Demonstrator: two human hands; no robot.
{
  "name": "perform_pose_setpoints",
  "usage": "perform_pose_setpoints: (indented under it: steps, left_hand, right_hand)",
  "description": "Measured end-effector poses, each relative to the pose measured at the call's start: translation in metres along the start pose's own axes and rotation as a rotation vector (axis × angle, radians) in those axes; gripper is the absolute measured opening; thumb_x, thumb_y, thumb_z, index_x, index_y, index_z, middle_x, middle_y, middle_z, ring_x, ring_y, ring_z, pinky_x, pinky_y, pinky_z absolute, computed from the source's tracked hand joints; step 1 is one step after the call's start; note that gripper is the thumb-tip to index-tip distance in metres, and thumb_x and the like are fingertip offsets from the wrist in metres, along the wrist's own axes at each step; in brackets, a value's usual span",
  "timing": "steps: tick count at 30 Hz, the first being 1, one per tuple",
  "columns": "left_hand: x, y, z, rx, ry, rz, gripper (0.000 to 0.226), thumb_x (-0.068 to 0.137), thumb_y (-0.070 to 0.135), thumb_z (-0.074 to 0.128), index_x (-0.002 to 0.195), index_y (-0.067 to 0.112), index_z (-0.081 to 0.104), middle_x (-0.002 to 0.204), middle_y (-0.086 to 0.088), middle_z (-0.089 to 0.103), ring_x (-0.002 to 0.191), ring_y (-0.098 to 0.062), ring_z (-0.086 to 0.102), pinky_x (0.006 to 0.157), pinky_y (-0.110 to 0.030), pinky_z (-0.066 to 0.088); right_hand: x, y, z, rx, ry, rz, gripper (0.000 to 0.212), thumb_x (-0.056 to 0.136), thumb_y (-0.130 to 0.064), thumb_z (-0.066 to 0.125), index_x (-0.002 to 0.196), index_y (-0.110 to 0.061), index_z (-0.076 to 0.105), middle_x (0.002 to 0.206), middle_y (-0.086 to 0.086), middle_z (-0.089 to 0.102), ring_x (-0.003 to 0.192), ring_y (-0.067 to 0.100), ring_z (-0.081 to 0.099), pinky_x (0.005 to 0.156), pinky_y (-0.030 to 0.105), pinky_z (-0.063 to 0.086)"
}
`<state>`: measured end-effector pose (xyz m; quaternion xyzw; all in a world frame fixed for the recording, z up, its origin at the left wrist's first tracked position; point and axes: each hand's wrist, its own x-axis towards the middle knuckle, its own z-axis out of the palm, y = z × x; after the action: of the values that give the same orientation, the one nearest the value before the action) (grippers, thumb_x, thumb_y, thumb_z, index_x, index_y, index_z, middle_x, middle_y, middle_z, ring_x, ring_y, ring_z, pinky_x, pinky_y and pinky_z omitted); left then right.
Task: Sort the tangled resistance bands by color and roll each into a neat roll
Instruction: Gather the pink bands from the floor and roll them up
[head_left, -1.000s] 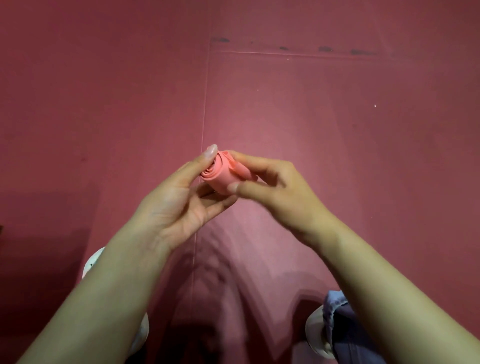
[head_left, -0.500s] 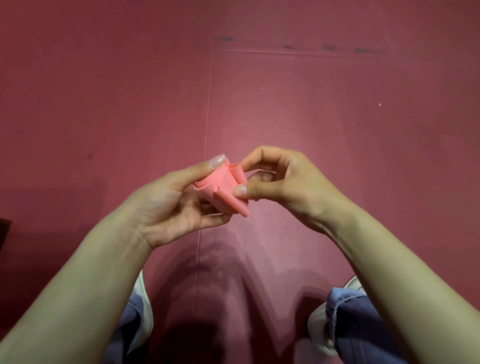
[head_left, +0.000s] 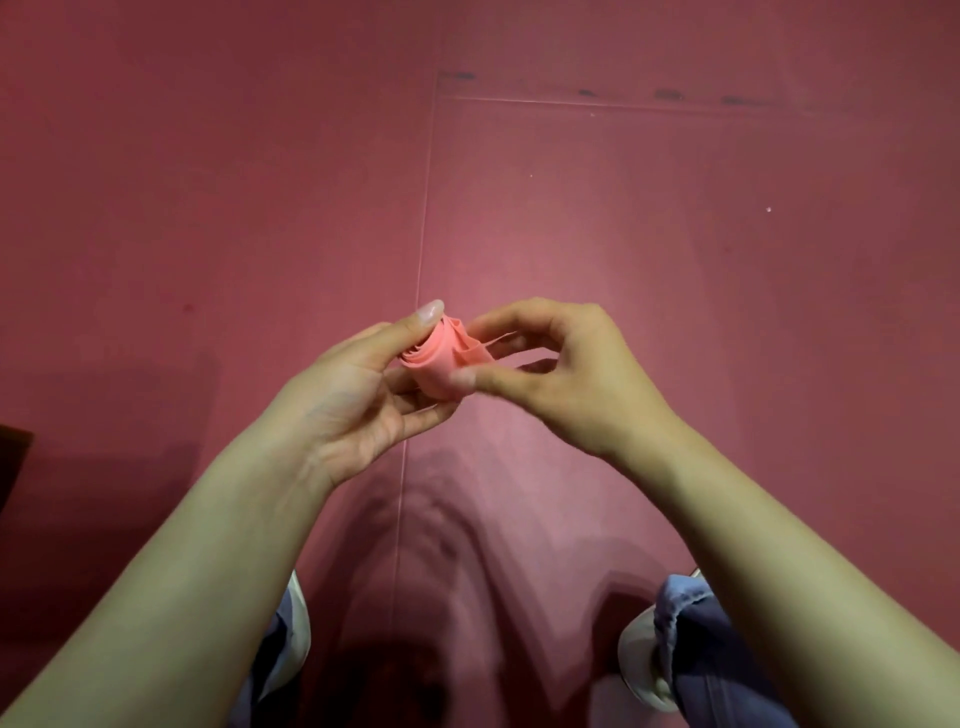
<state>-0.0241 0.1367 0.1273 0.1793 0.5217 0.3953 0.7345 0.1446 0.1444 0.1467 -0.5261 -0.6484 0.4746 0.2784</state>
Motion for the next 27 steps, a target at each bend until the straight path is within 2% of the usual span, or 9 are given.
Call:
perform_pose_setpoints:
  steps: [2, 4, 8, 11, 15, 18, 20, 24, 27]
  left_hand:
    - [0.000, -0.001, 0.004, -0.032, 0.025, 0.006, 0.066, 0.061, 0.035, 0.075, 0.120, 0.010, 0.062, 0.105, -0.012, 0.071, 0.083, -0.021, 0.071, 0.071, -0.033, 0.059]
    - [0.000, -0.002, 0.006, -0.028, 0.048, 0.020, 0.074, 0.061, 0.035, 0.075, 0.127, 0.007, 0.059, 0.107, -0.011, 0.072, 0.087, -0.022, 0.071, 0.070, -0.034, 0.059]
    - [-0.002, -0.002, 0.008, 0.011, 0.074, 0.035, 0.079, 0.062, 0.037, 0.075, 0.130, 0.003, 0.055, 0.109, -0.013, 0.072, 0.095, -0.025, 0.071, 0.069, -0.033, 0.059]
    - [-0.002, -0.005, 0.011, 0.009, 0.094, 0.063, 0.074, 0.063, 0.037, 0.075, 0.126, 0.002, 0.057, 0.107, -0.012, 0.073, 0.100, -0.026, 0.070, 0.072, -0.034, 0.059]
    - [0.001, -0.007, 0.010, 0.005, 0.125, 0.087, 0.044, 0.064, 0.036, 0.074, 0.099, 0.010, 0.070, 0.105, -0.014, 0.072, 0.100, -0.029, 0.070, 0.076, -0.036, 0.059]
    - [0.002, -0.008, 0.010, 0.019, 0.131, 0.106, 0.020, 0.072, 0.034, 0.073, 0.076, 0.016, 0.079, 0.096, -0.012, 0.075, 0.091, -0.025, 0.072, 0.078, -0.036, 0.059]
    - [0.003, -0.010, 0.011, 0.014, 0.158, 0.133, 0.021, 0.080, 0.030, 0.070, 0.067, 0.017, 0.079, 0.083, -0.009, 0.075, 0.079, -0.020, 0.073, 0.075, -0.034, 0.060]
    - [0.004, -0.009, 0.010, -0.085, 0.214, 0.142, 0.025, 0.083, 0.029, 0.068, 0.088, 0.005, 0.073, 0.082, -0.011, 0.074, 0.073, -0.019, 0.072, 0.064, -0.031, 0.059]
    - [0.004, -0.009, 0.010, -0.074, 0.219, 0.136, 0.030, 0.087, 0.030, 0.065, 0.100, 0.003, 0.068, 0.089, -0.011, 0.073, 0.072, -0.017, 0.072, 0.062, -0.030, 0.059]
  right_hand:
    - [0.004, 0.002, 0.000, 0.052, 0.119, 0.026, 0.010, 0.080, -0.015, 0.074, 0.083, -0.024, 0.076, 0.072, -0.012, 0.071, 0.070, 0.000, 0.065, 0.068, 0.019, 0.051]
    - [0.005, 0.004, -0.001, 0.069, 0.195, 0.039, 0.011, 0.084, -0.013, 0.070, 0.082, -0.021, 0.077, 0.071, -0.012, 0.072, 0.067, -0.004, 0.065, 0.067, 0.016, 0.053]
    - [0.002, 0.002, 0.002, 0.036, 0.285, 0.028, 0.016, 0.083, -0.013, 0.070, 0.074, -0.024, 0.076, 0.068, -0.009, 0.073, 0.064, 0.003, 0.067, 0.072, 0.032, 0.059]
    - [0.002, 0.001, 0.001, 0.061, 0.325, 0.009, 0.017, 0.083, -0.011, 0.069, 0.074, -0.024, 0.076, 0.067, -0.010, 0.073, 0.063, 0.007, 0.069, 0.070, 0.035, 0.059]
    - [0.000, 0.002, 0.006, 0.033, 0.304, -0.014, 0.010, 0.082, -0.013, 0.071, 0.080, -0.019, 0.079, 0.063, -0.013, 0.071, 0.062, 0.003, 0.067, 0.071, 0.031, 0.059]
    - [-0.001, 0.003, 0.008, -0.052, 0.247, -0.059, 0.007, 0.080, -0.016, 0.073, 0.082, -0.019, 0.078, 0.065, -0.018, 0.066, 0.065, -0.005, 0.063, 0.066, 0.014, 0.050]
    - [-0.001, 0.004, 0.010, -0.113, 0.204, -0.098, 0.009, 0.078, -0.015, 0.076, 0.086, -0.018, 0.078, 0.074, -0.016, 0.066, 0.074, -0.004, 0.062, 0.063, 0.011, 0.048]
    - [-0.004, 0.004, 0.017, -0.124, 0.087, -0.143, 0.020, 0.081, -0.012, 0.074, 0.101, -0.011, 0.075, 0.093, -0.004, 0.064, 0.087, 0.004, 0.062, 0.069, 0.012, 0.053]
    - [-0.002, 0.004, 0.015, -0.048, 0.044, -0.080, 0.016, 0.083, -0.007, 0.070, 0.098, -0.011, 0.076, 0.094, -0.004, 0.063, 0.090, 0.008, 0.062, 0.078, 0.023, 0.055]
